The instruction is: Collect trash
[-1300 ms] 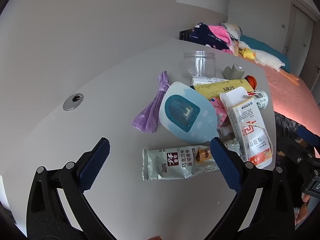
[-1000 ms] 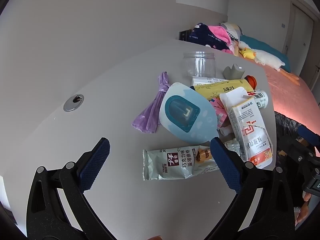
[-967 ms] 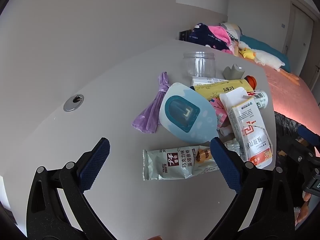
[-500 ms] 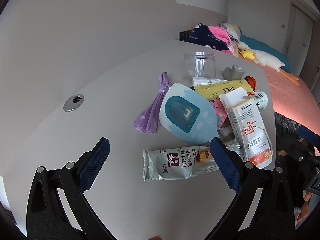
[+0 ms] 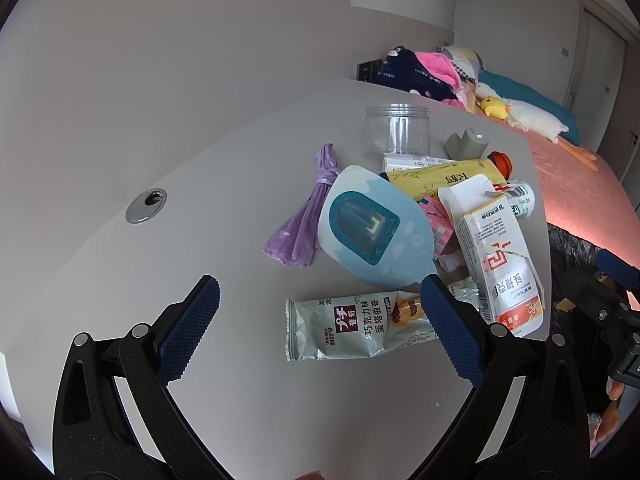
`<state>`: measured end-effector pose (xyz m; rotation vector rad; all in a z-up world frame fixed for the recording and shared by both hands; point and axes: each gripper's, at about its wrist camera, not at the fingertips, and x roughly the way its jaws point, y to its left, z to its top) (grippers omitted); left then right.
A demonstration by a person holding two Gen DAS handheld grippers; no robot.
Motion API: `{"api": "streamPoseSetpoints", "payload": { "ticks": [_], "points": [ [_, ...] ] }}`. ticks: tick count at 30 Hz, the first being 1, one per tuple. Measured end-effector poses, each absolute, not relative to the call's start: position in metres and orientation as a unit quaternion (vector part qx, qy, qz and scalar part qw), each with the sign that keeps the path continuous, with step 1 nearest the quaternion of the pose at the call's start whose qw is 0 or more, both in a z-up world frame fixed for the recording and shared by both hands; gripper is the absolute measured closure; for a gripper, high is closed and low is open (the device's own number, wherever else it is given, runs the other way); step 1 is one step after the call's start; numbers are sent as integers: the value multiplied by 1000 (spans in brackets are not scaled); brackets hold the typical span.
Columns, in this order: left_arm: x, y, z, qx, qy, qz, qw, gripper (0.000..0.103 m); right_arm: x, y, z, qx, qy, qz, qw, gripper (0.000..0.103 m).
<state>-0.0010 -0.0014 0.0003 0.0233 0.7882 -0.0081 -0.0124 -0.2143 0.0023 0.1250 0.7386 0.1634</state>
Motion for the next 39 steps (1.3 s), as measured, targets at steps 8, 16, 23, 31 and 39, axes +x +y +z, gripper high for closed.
{"api": "streamPoseSetpoints", "payload": {
  "ticks": [8,16,23,31,39],
  "points": [
    [-1,4,1,-8,387,-9,922,6,-14,-216,2,61,360,79,928,3],
    [-1,4,2,-5,387,-12,922,6,-15,-216,2,61,360,79,928,3],
    [0,8,3,-18,386,-17,922,6,-16,-219,2,61,360,77,928,3],
    [-1,6,3,-14,385,-16,923,6,-16,-219,2,61,360,77,928,3],
    [-1,6,3,-11,385,-15,923,6,-16,-220,2,62,361,79,927,3]
  ]
}}
